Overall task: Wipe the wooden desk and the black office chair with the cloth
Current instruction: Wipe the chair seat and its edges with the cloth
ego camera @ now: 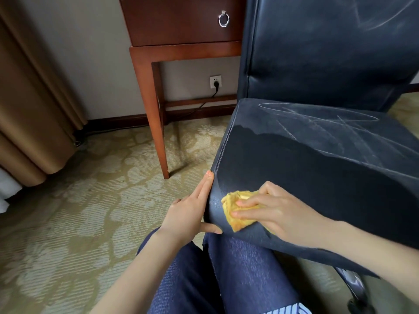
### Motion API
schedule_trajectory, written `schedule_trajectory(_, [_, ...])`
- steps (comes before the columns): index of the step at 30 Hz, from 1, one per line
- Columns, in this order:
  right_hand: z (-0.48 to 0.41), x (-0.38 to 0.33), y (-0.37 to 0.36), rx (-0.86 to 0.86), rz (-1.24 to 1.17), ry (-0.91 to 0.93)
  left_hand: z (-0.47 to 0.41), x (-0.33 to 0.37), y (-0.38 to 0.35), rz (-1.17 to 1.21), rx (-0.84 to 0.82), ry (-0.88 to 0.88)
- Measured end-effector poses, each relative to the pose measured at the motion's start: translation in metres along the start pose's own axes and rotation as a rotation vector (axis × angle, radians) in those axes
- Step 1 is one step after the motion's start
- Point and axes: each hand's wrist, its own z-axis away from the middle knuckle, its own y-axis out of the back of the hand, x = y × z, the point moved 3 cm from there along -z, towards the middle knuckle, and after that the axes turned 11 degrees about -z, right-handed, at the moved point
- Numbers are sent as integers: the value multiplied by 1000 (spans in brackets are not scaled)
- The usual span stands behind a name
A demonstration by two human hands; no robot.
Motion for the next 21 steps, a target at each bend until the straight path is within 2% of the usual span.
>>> schedule_trajectory(3, [-16, 18, 14, -22, -42, -41, 1, 0, 1, 52, 5, -11])
schedule_trajectory(8, [-56, 76, 37, 16, -110, -276, 2, 1, 4, 75, 3, -11])
schedule_trajectory(16, [-91, 169, 45, 48, 10, -775, 2, 1, 3, 87, 13, -19])
schedule_trajectory(21, [-124, 180, 37, 51, 170, -980, 3, 3, 3, 64, 9, -19])
